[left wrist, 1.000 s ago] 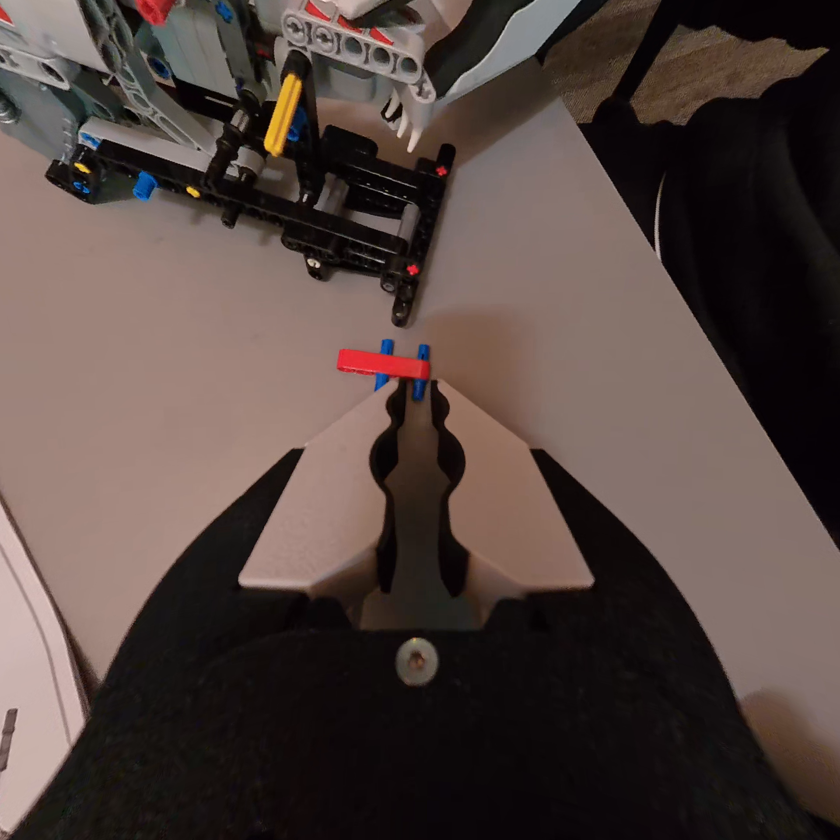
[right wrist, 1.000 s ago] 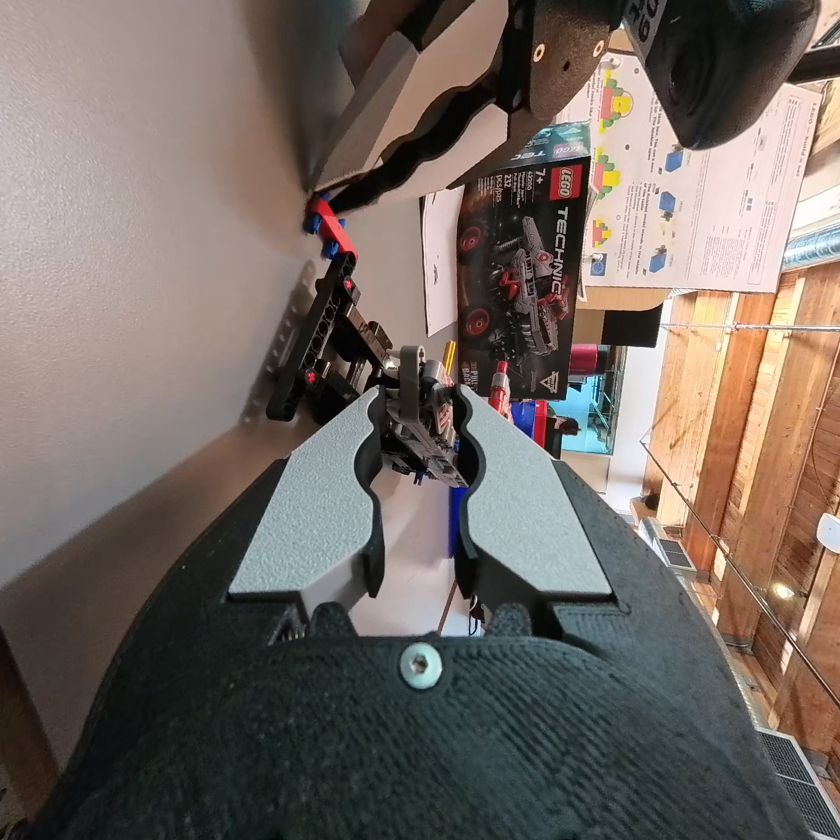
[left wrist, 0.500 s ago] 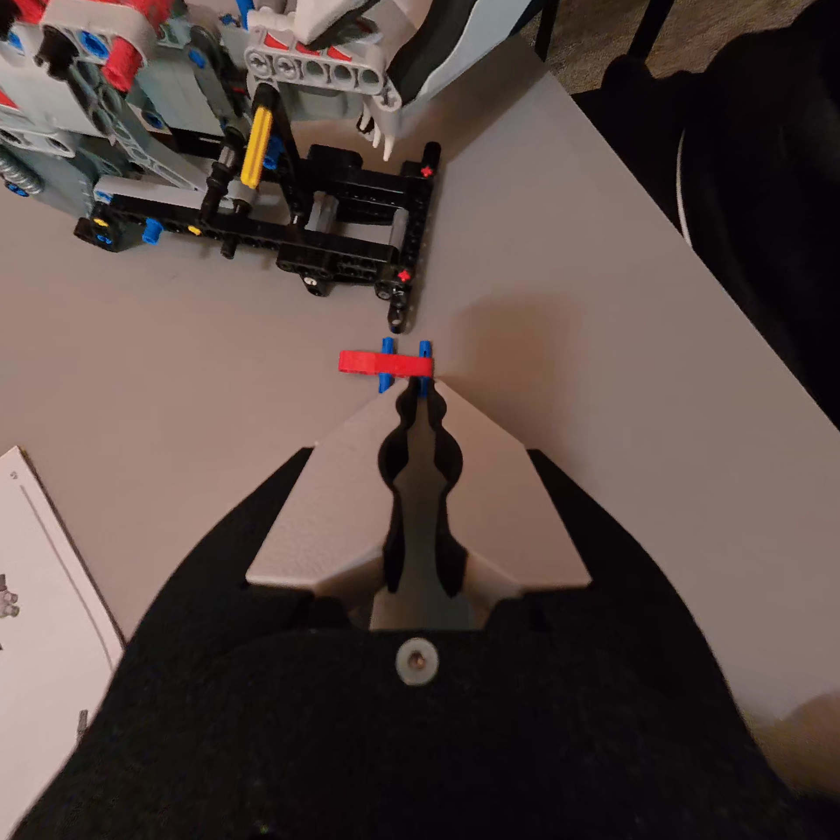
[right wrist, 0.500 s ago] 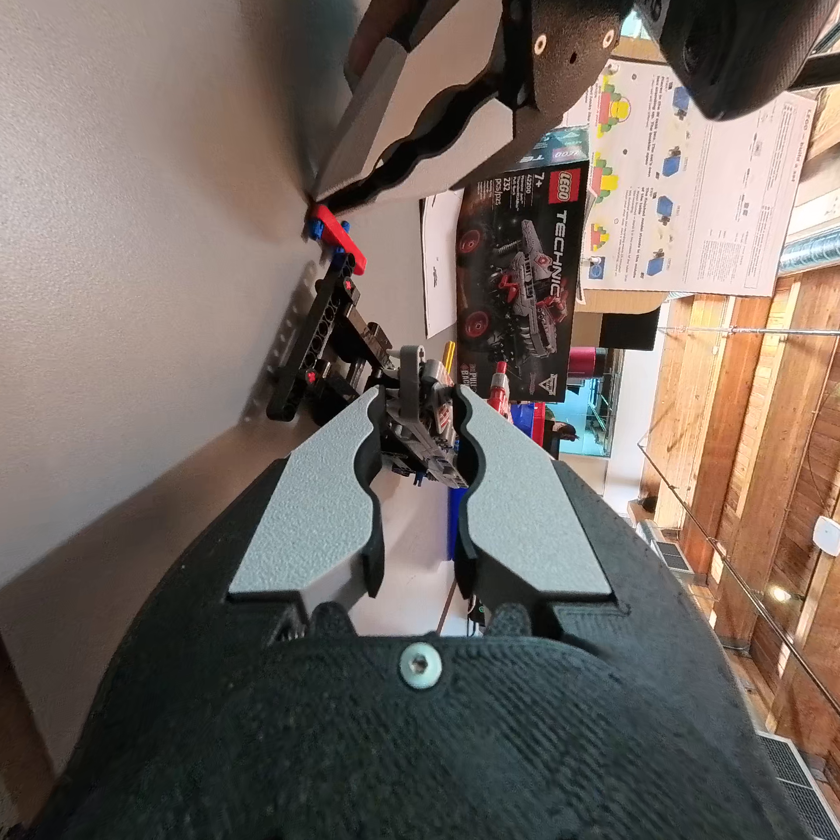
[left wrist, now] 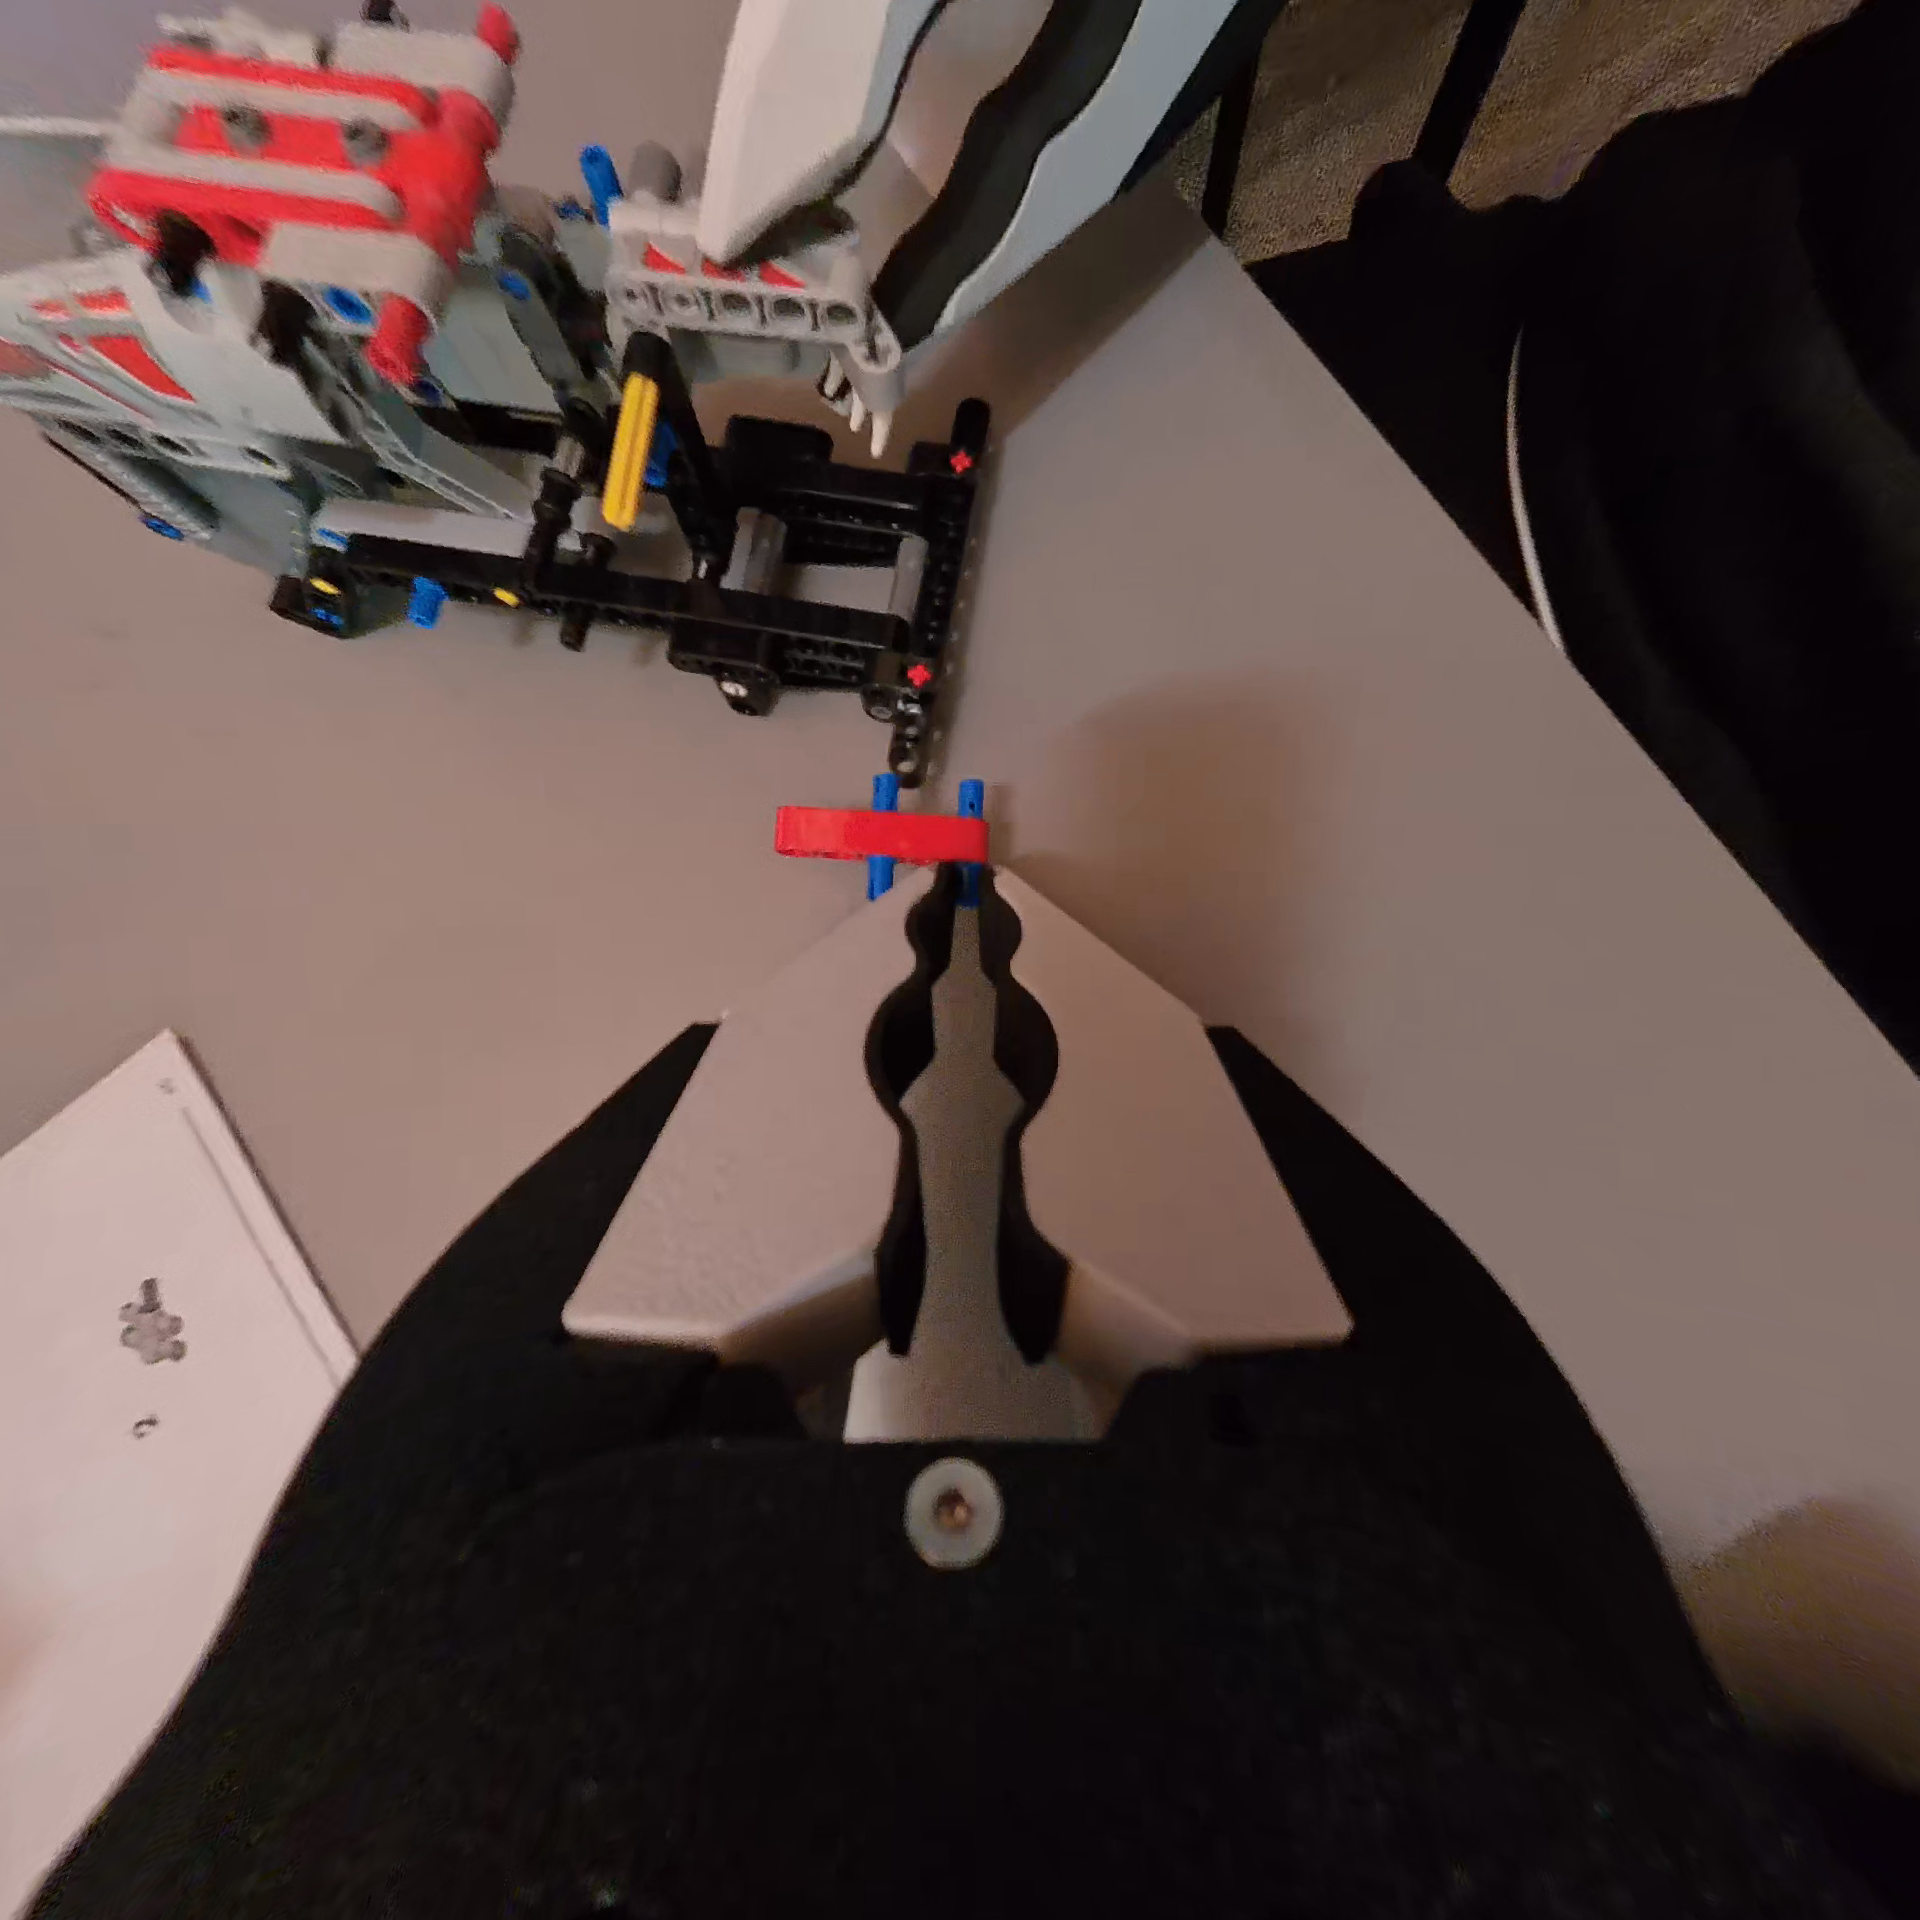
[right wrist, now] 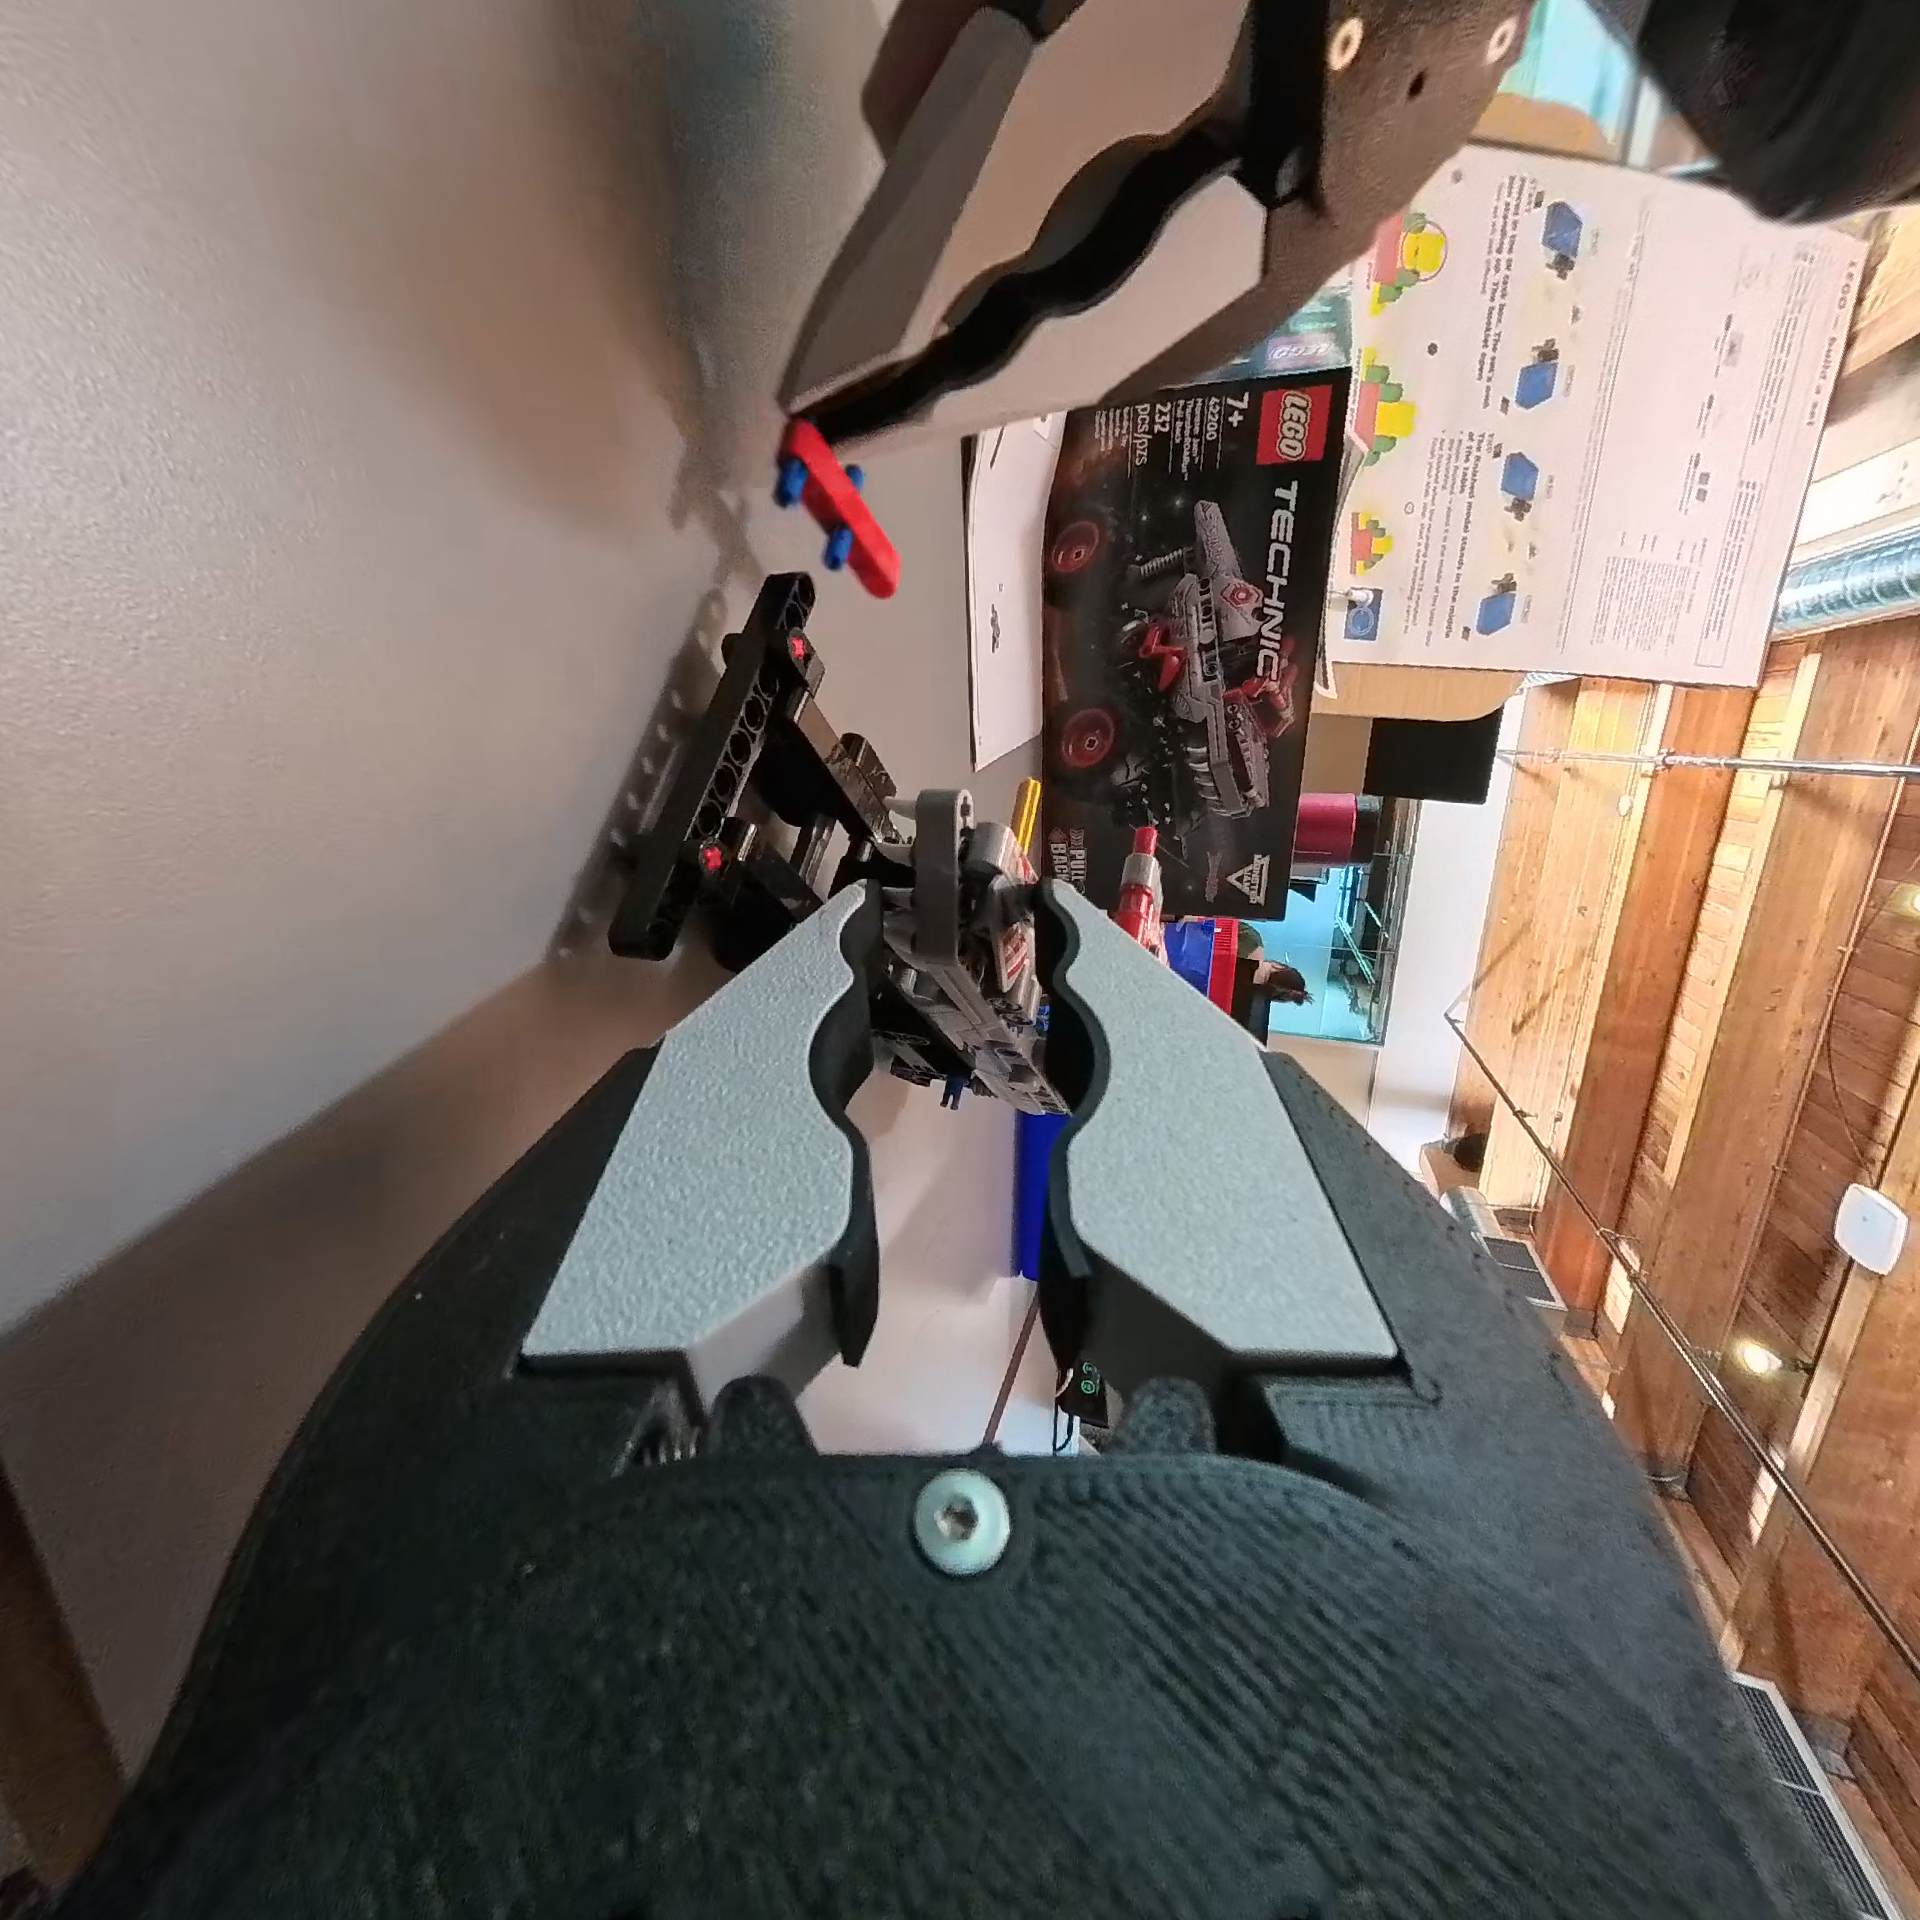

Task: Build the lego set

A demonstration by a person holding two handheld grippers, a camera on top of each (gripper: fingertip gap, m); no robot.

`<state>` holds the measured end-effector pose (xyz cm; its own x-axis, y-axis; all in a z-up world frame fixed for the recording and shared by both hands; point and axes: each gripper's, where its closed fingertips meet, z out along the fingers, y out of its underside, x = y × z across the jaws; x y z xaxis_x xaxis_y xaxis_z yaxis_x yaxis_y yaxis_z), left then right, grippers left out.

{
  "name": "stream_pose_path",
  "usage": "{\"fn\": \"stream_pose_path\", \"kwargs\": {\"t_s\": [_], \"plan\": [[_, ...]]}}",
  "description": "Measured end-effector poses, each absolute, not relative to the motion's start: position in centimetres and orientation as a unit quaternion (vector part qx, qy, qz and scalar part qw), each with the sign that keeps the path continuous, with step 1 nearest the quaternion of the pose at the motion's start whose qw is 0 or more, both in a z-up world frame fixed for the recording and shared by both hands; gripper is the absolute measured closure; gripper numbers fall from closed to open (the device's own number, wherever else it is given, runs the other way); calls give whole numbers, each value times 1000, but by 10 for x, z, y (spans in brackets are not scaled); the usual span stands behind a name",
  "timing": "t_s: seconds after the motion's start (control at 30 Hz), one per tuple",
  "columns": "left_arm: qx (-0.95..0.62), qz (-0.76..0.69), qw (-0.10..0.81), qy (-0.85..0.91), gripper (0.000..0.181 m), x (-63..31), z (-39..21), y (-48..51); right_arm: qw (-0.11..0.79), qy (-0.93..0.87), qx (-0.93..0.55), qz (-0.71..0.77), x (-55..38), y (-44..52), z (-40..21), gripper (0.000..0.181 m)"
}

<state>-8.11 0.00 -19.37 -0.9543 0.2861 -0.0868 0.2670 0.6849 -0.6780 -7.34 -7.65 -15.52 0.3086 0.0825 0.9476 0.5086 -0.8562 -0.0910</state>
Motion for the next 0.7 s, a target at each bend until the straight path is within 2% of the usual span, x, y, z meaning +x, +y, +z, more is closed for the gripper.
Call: {"fn": "stream_pose_path", "kwargs": {"t_s": [0.37, 0.7], "plan": [[-117, 388, 27, -914, 180, -79, -144, -39, 195, -188, -784, -558, -73, -76, -156, 154], [-123, 335, 48, -933, 180, -78, -151, -56, 183, -193, -783, -563, -72, -78, -156, 154]]}}
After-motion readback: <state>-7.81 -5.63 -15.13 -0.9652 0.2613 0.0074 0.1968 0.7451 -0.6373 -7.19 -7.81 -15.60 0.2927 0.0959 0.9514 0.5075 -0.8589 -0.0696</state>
